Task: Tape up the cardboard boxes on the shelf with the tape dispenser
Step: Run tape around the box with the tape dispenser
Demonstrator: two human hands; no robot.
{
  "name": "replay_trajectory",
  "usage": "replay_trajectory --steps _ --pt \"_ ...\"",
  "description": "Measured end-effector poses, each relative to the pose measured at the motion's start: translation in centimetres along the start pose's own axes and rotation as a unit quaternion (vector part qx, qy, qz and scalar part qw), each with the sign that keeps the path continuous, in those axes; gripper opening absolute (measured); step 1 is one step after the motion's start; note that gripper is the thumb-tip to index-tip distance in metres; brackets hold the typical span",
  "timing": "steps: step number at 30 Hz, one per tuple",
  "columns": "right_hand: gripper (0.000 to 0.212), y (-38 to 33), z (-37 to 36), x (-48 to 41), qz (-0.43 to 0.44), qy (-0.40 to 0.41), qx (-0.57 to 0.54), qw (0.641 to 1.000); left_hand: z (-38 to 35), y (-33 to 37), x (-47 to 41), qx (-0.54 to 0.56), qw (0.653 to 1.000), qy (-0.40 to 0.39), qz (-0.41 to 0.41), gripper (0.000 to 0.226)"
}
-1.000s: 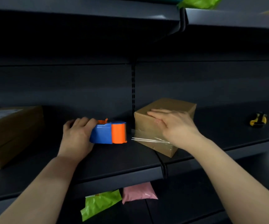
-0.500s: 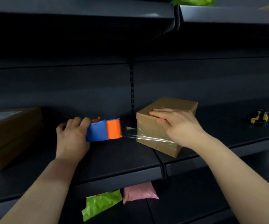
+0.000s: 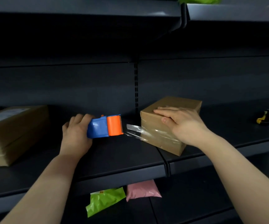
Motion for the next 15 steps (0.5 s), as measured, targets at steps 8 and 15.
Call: replay_trajectory --steps 8,15 --pt "0.041 -6.3 -0.5 -0.3 0.111 0.064 -0.038 0.991 0.6 -0.4 0.2 0.042 0.999 0.004 -0.025 0.062" --pt "0.027 -7.8 -5.9 -3.2 0.049 -0.118 0.079 0.989 1.1 -1.1 0.8 0.057 0.997 0.005 -0.050 0.066"
Point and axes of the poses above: each hand's wrist, its own x-axis away from the middle knuckle, its own z-axis out of the back of the hand, y = z × x, the point moved 6 cm from there along -x, towards the middle knuckle, and after that the axes turned 11 degrees about -x, right-handed, at the moved point
